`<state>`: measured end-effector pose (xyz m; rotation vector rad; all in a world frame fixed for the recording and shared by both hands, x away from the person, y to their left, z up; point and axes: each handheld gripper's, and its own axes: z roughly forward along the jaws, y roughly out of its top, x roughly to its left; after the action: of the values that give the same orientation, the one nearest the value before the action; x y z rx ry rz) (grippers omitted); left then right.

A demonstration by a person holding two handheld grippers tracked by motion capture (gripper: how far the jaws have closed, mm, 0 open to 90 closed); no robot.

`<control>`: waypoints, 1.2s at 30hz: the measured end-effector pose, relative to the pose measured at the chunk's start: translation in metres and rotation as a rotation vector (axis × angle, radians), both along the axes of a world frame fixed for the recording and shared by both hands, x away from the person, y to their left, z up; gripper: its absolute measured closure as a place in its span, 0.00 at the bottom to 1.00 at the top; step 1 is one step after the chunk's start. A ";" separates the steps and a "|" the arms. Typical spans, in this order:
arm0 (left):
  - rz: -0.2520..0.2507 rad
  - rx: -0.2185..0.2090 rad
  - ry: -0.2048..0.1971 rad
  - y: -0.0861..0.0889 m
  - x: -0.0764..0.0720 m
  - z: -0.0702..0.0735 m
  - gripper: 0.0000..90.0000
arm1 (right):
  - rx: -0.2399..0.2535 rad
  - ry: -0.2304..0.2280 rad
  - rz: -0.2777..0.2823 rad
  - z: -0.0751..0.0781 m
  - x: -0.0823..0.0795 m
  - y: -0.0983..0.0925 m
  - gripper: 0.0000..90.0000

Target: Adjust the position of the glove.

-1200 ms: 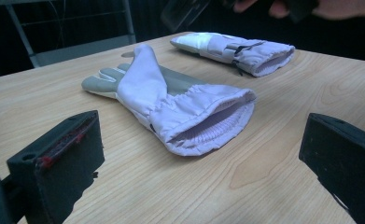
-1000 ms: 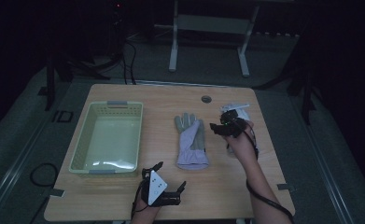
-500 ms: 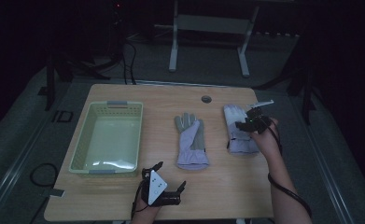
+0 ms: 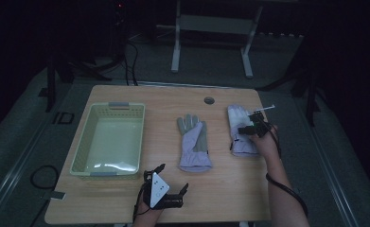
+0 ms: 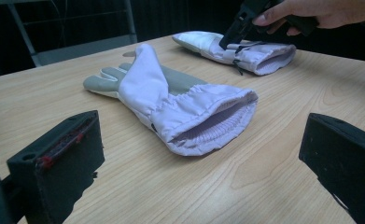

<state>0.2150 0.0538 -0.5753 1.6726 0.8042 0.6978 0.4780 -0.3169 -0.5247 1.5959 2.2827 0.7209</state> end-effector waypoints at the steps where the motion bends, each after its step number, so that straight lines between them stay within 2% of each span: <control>1: -0.001 -0.001 0.000 0.000 0.000 0.000 0.00 | -0.003 0.010 0.004 0.000 0.001 0.001 0.65; 5: -0.002 0.001 0.000 0.000 0.000 0.000 0.00 | -0.008 0.024 0.002 0.000 0.000 0.004 0.74; 7: -0.002 0.001 0.000 0.000 0.000 0.000 0.00 | -0.005 0.017 -0.003 0.001 -0.001 0.005 0.80; 11: -0.001 0.002 0.000 0.000 0.000 0.000 0.00 | 0.044 0.007 -0.026 0.008 -0.006 -0.001 0.87; 14: 0.000 0.002 0.000 0.000 0.000 0.000 0.00 | 0.064 -0.011 -0.024 0.020 -0.012 -0.005 0.88; 20: 0.003 0.004 0.000 0.000 0.000 0.000 0.00 | 0.069 -0.055 -0.011 0.050 -0.029 -0.014 0.88; 26: 0.005 0.006 0.000 -0.001 0.000 0.000 0.00 | 0.094 -0.037 0.050 0.078 -0.046 -0.020 0.88; 29: 0.005 0.005 -0.001 -0.001 0.000 0.000 0.00 | 0.095 -0.046 0.080 0.091 -0.059 -0.019 0.88; 33: 0.005 0.007 -0.003 -0.001 0.000 0.000 0.00 | 0.076 -0.060 0.113 0.101 -0.078 -0.013 0.88; 36: 0.003 0.009 -0.008 -0.001 -0.001 0.000 0.00 | 0.060 -0.071 0.109 0.102 -0.090 -0.010 0.88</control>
<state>0.2141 0.0528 -0.5754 1.6764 0.7983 0.7109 0.3879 -0.3265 -0.4226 1.4552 2.3322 0.8657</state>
